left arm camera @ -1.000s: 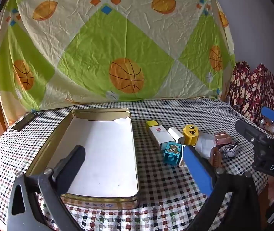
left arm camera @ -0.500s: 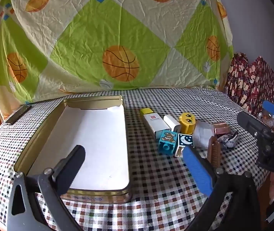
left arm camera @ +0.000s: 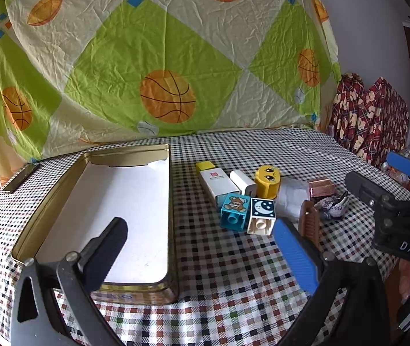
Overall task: Organize rigid objects
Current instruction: 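Move left tool toward brown comb while right tool approaches beaded bracelet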
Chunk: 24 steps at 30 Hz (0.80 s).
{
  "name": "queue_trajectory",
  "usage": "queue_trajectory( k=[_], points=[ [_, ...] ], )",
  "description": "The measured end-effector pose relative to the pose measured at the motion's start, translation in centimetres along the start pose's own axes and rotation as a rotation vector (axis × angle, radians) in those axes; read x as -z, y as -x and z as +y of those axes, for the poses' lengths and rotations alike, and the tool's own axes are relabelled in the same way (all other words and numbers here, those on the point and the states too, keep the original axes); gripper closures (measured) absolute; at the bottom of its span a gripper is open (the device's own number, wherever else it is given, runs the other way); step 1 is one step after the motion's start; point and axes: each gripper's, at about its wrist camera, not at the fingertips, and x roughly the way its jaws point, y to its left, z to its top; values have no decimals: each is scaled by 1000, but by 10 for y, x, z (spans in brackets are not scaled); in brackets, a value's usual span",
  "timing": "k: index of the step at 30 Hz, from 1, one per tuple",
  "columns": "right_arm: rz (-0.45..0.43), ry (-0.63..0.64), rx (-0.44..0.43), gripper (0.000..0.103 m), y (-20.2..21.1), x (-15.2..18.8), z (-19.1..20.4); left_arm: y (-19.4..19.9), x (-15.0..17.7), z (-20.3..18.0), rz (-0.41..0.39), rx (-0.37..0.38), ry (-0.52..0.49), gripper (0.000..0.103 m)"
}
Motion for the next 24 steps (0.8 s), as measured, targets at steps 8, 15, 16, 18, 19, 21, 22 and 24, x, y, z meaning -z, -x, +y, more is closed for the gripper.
queue_trajectory(
  k=[8, 15, 16, 18, 19, 21, 22, 24],
  points=[
    [10, -12, 6, 1, -1, 3, -7, -3, 1, -18, 0, 3, -37, 0],
    [19, -30, 12, 1, -4, 8, -17, -6, 1, -27, 4, 16, -45, 0],
    [21, -34, 14, 1, -4, 9, -19, -7, 0, -29, 6, 22, -47, 0],
    [28, -44, 25, 1, -6, 13, -25, -8, 0, -33, 9, 37, -54, 0],
    [32, -49, 31, 1, -7, 14, -28, -10, 0, -36, 12, 43, -59, 0],
    [48, -63, 41, 1, -10, 17, -34, -14, 0, -43, 21, 51, -66, 0],
    [52, -68, 41, 1, -11, 18, -36, -18, 0, -47, 28, 60, -68, 0],
    [62, -78, 47, 1, -14, 20, -40, -25, 1, -54, 52, 81, -75, 0]
  ],
)
